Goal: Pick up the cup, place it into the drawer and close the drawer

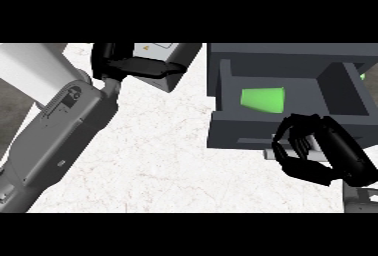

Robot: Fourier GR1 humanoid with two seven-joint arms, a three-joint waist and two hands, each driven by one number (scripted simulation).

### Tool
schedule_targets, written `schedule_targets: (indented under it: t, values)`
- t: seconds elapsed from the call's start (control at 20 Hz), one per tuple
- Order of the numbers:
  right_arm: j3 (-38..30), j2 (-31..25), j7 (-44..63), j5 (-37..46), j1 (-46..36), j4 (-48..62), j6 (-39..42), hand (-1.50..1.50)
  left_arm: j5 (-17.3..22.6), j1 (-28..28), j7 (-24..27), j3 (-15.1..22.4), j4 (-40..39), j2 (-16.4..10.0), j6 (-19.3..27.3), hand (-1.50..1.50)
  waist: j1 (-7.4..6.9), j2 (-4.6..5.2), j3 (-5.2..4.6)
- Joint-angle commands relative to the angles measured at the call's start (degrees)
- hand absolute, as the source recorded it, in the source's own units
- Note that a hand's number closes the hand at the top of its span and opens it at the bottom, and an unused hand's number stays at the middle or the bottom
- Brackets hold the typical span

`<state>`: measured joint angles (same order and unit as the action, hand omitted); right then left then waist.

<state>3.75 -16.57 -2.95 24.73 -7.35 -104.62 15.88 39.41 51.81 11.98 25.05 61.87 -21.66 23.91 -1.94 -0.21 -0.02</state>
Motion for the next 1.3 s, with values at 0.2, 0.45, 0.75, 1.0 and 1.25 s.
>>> schedule_targets:
  t: [0.2,0.45,0.75,1.0,1.25]
  values:
    - [8.5,-1.8,-6.0,19.6,-5.3,16.6,-8.1,1.50,1.0,-11.7,0.9,-2.4,9.1,-5.4,-3.6,-1.50,-0.66,0.24,0.05]
    - [9.9,1.0,-8.6,26.8,-13.5,33.4,-15.2,1.50,1.0,-16.3,2.1,-5.2,12.6,-8.6,-6.1,-1.50,-0.70,0.55,0.08]
    - [5.6,4.4,-15.2,26.9,-23.4,53.9,-21.0,1.50,-0.9,-25.5,4.8,-5.9,16.6,-7.6,-8.0,-1.50,0.02,0.53,0.08]
    - [1.3,5.2,-18.9,26.5,-34.7,70.4,-22.9,1.50,-0.7,-26.7,4.7,-9.2,16.4,-9.5,-10.7,-1.50,-0.26,0.85,0.09]
    - [-2.6,2.7,-21.9,25.2,-41.4,81.5,-22.7,1.50,0.3,-26.0,4.3,-10.7,16.2,-10.1,-12.6,-1.50,-1.93,1.81,0.18]
